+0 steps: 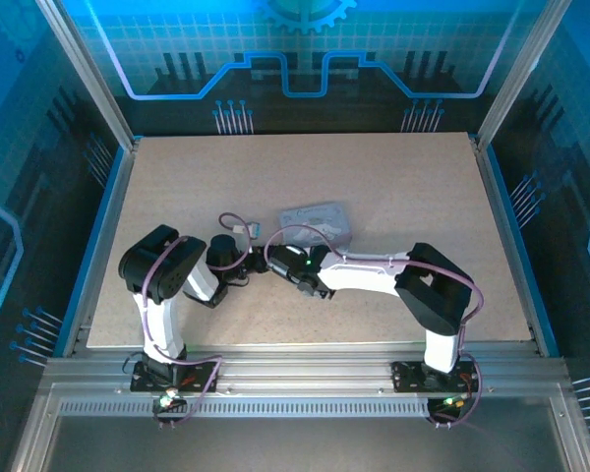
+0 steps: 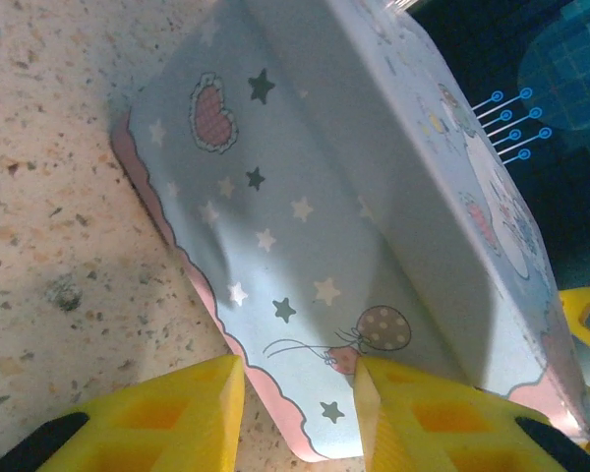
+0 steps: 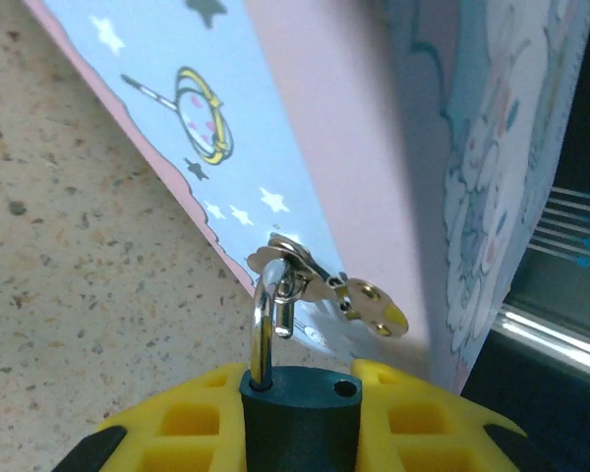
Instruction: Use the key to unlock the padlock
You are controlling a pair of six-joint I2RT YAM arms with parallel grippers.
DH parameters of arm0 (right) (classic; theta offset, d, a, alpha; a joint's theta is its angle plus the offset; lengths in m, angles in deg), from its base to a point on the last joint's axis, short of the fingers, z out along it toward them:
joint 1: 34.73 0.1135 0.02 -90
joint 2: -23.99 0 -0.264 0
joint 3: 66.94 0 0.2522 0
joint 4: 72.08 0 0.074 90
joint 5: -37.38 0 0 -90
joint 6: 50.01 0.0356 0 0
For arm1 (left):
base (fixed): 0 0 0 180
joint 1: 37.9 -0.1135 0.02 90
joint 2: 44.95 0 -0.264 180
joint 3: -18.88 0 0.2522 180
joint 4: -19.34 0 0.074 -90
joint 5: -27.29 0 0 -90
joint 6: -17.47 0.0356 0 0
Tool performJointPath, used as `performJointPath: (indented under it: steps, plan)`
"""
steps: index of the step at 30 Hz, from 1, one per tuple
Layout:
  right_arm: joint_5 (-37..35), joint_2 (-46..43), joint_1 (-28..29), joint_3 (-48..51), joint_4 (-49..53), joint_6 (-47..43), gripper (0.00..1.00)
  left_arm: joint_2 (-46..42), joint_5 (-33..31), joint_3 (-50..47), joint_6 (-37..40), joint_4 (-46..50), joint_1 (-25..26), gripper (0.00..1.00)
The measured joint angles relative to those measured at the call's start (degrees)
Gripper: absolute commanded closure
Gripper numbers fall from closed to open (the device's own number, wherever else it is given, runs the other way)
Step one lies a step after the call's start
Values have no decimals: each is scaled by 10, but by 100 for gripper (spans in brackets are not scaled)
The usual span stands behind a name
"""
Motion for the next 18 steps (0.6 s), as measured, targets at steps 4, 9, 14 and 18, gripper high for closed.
performJointPath:
  steps: [4, 9, 14, 18]
  plan:
    - [-12, 0, 2, 24, -56, -55, 100, 4, 0, 6, 0, 1, -2, 64]
    - [-60, 7, 6, 33, -116, -111, 100, 21, -3, 19, -2, -12, -8, 65]
    - [-95, 21, 16, 69, -219, -179, 100, 50, -12, 39, -13, -42, -13, 67]
    - [-95, 28, 19, 76, -262, -201, 100, 63, -20, 52, -17, -48, -14, 72]
